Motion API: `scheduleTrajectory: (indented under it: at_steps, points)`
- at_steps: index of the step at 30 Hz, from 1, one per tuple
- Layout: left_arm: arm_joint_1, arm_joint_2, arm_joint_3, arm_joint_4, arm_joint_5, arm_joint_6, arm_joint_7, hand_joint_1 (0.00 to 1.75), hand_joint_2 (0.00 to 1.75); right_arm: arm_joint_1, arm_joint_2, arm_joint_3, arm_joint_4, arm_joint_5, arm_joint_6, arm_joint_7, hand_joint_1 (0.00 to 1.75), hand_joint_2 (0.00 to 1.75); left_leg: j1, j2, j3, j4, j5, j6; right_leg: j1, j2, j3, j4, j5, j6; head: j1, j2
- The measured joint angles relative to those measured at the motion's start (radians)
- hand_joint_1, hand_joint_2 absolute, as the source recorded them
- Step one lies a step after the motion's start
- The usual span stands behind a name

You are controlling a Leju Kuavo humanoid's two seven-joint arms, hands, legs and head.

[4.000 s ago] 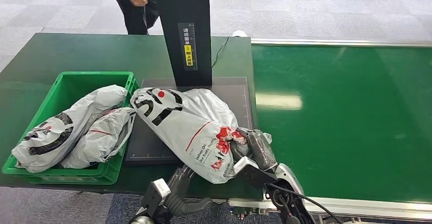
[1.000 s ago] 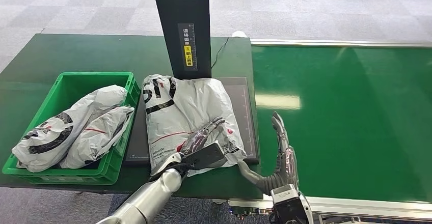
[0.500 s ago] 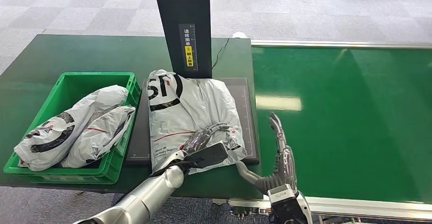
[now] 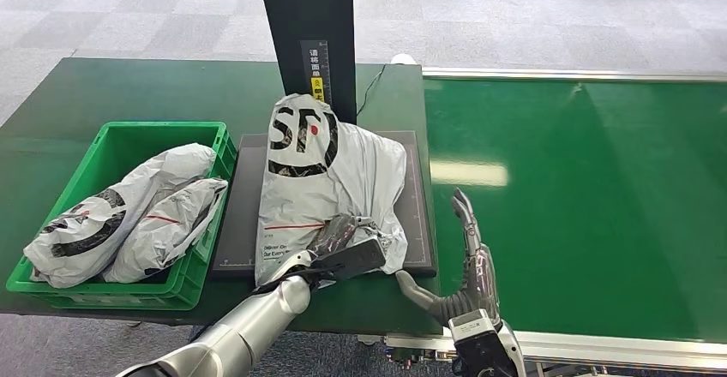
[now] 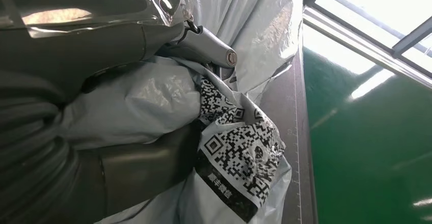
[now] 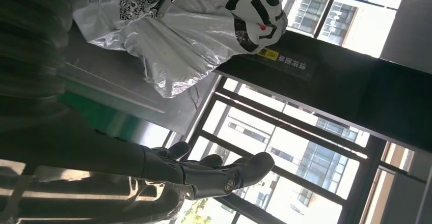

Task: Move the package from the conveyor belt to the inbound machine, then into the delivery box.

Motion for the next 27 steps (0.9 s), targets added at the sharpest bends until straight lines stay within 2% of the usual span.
scheduleTrajectory:
  at_steps: [17,20,22,24,25,27]
  points:
    - [-0.002,0.001,-0.004,0.003,0.003,0.008,0.002,1.75,1.75,-0.005,0.000,-0.001,0.008,0.004,0.002,0.000,0.00,1.75,0.000,0.000,0.000,0.000,0.000,0.000,0.000,0.000,0.000,0.000,0.000,0.000,0.000,0.000]
    - [0.006,0.004,0.001,-0.001,0.034,0.025,-0.031,1.75,1.75,-0.006,0.000,-0.002,0.010,0.009,0.008,0.000,0.00,1.75,0.000,0.000,0.000,0.000,0.000,0.000,0.000,0.000,0.000,0.000,0.000,0.000,0.000,0.000]
    - [0.027,0.010,0.017,-0.023,0.093,0.044,-0.088,1.75,1.75,-0.006,0.000,-0.002,0.011,0.013,0.007,0.001,0.00,1.75,0.000,0.000,0.000,0.000,0.000,0.000,0.000,0.000,0.000,0.000,0.000,0.000,0.000,0.000]
    - [0.085,0.032,0.045,-0.112,0.242,0.089,-0.184,1.75,1.75,0.001,0.001,-0.003,0.010,0.018,-0.005,0.005,0.00,1.75,0.000,0.002,0.000,0.000,0.000,0.000,0.000,0.003,-0.002,0.000,0.000,0.000,0.000,0.000]
    - [0.129,0.053,0.062,-0.204,0.357,0.109,-0.226,1.75,1.75,0.011,0.001,-0.004,0.008,0.020,-0.013,0.008,0.00,1.75,0.001,0.004,-0.001,0.000,0.000,0.000,0.001,0.004,-0.004,0.001,0.000,-0.001,0.000,0.000]
    - [0.205,0.105,0.116,-0.459,0.591,0.101,-0.244,1.75,1.75,0.043,0.000,-0.009,0.000,0.023,-0.026,0.011,0.00,1.75,0.002,0.006,-0.005,0.000,0.000,-0.001,0.002,0.007,-0.008,0.001,0.001,-0.001,0.001,0.000]
